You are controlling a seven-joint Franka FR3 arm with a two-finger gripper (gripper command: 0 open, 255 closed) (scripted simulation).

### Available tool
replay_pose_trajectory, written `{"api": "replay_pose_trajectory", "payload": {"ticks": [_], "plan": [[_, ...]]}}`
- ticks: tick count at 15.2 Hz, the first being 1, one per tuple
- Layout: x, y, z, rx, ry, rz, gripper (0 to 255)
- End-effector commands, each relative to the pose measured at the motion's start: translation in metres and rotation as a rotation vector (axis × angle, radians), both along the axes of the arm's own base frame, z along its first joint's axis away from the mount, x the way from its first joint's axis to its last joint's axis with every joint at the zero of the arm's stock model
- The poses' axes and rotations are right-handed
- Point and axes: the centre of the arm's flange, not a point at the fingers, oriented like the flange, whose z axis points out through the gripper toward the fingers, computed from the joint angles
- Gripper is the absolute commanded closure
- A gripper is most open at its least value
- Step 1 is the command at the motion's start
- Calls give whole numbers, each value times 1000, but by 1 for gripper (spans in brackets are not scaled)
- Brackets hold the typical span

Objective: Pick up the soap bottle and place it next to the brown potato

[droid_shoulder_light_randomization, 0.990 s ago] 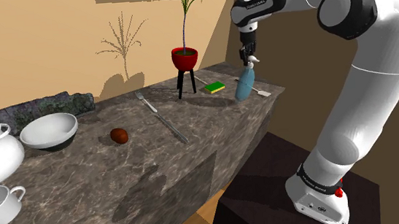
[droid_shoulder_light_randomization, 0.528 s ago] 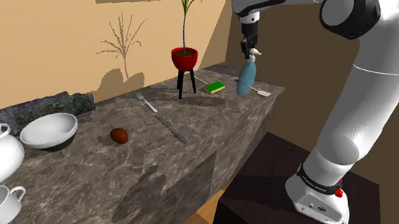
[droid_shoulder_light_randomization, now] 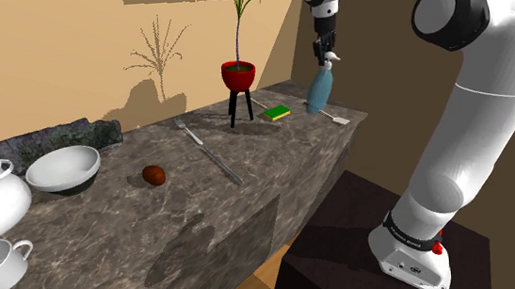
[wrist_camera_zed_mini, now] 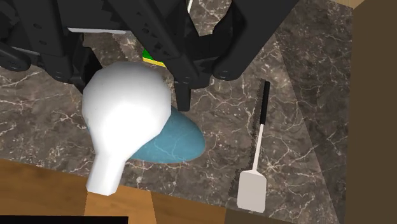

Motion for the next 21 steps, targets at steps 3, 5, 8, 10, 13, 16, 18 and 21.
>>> {"api": "replay_pose_trajectory", "payload": {"ticks": [3, 5, 8, 10, 13, 16, 18, 21], "plan": [[2, 14, 13, 0, 0, 0, 255], [5, 40, 13, 0, 0, 0, 255], [10, 80, 13, 0, 0, 0, 255], [14, 106, 13, 0, 0, 0, 255], [19, 145, 13, 0, 0, 0, 255], [24, 184, 13, 0, 0, 0, 255], [27, 210, 13, 0, 0, 0, 255], [33, 250, 13, 0, 0, 0, 255]]}}
